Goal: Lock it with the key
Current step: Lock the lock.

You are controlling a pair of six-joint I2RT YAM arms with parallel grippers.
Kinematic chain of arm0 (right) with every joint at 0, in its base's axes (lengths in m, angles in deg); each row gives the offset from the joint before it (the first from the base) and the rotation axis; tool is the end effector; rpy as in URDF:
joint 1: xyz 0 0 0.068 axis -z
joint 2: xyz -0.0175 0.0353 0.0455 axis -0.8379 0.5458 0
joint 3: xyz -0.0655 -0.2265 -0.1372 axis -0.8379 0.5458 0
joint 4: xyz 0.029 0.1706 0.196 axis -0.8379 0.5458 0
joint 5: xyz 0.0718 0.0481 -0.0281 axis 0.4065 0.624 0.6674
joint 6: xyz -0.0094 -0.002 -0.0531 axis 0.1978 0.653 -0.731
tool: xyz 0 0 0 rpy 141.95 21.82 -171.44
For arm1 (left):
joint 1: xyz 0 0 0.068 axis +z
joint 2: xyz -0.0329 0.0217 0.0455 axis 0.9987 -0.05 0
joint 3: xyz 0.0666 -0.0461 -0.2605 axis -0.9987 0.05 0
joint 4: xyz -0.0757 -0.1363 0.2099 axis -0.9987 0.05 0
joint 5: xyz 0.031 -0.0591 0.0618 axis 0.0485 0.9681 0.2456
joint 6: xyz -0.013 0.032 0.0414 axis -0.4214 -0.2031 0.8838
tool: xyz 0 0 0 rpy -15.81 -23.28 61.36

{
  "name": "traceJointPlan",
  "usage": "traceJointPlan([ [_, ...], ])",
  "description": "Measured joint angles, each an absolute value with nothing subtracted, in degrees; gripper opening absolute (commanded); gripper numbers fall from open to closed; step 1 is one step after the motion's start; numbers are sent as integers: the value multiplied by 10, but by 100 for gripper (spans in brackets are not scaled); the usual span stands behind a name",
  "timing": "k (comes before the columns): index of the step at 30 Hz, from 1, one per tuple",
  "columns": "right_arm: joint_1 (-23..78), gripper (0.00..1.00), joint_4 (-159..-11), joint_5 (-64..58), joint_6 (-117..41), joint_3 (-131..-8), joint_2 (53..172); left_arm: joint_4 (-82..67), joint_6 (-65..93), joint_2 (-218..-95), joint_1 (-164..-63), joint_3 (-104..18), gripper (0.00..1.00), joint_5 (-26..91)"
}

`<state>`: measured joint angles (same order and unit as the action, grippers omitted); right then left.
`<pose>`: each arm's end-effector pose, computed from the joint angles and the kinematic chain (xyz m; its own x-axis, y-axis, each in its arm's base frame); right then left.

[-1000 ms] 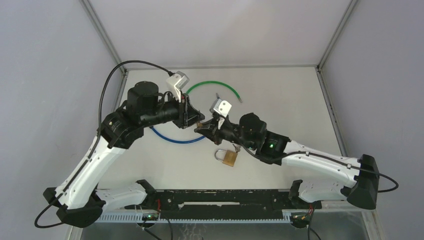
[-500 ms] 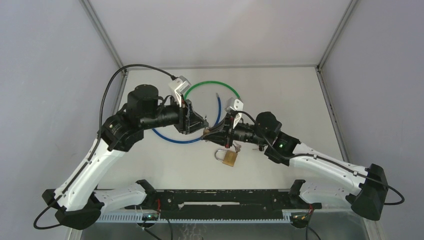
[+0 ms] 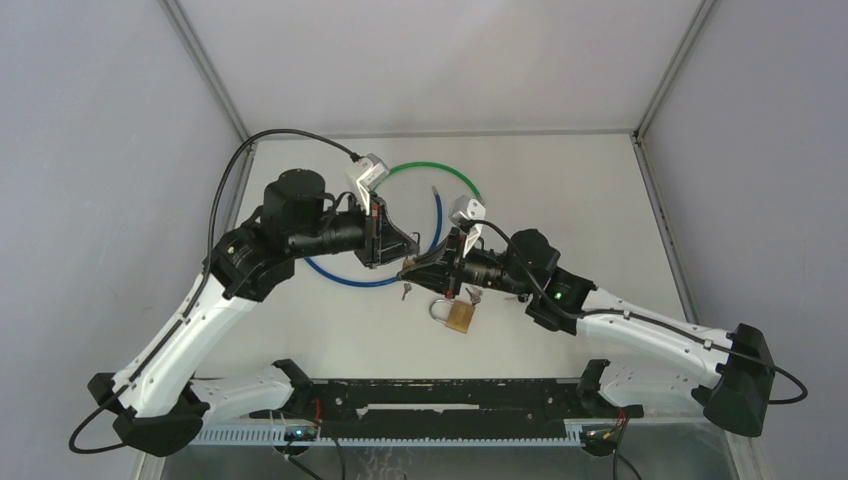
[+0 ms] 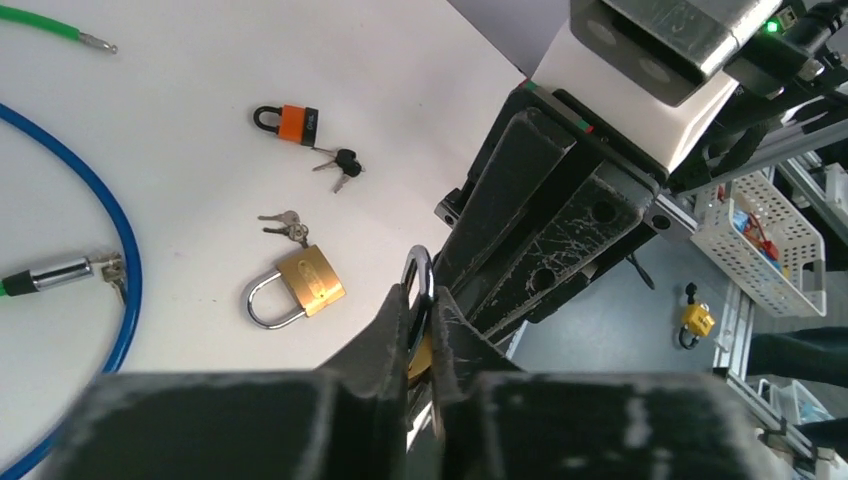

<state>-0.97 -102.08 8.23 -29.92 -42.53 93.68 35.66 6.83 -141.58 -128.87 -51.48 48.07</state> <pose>0.1268 0.2243 0.3519 -0.2281 0.0978 -0.9687 -0.9479 0.2049 0.2439 0.1403 -0.1445 0.4446 -0.5506 0.0890 -0.8300 0.7502 0.4888 -0.4453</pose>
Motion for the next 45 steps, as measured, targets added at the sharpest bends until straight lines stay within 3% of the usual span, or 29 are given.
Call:
traceJointPlan([
  [11,25,1,-1012,176,-303,-424,929,352,110,-1416,-1290,-515,0,535],
  [16,43,45,-1021,242,-311,-424,926,352,133,-1417,-1291,-522,0,574],
  [21,51,62,-1050,287,-317,-424,921,359,147,-1422,-1286,-575,0,570],
  [24,55,84,-1067,301,-311,-424,922,347,159,-1416,-1286,-598,0,567],
  [25,57,86,-1072,304,-305,-424,922,342,160,-1412,-1286,-599,0,566],
  [32,78,90,-1285,284,-185,-342,928,301,157,-1394,-1286,-595,0,582],
  [39,78,99,-1563,210,21,-322,1045,248,157,-1372,-1286,-589,0,593],
  [45,58,99,-1636,190,70,-340,1075,234,156,-1375,-1297,-589,0,595],
])
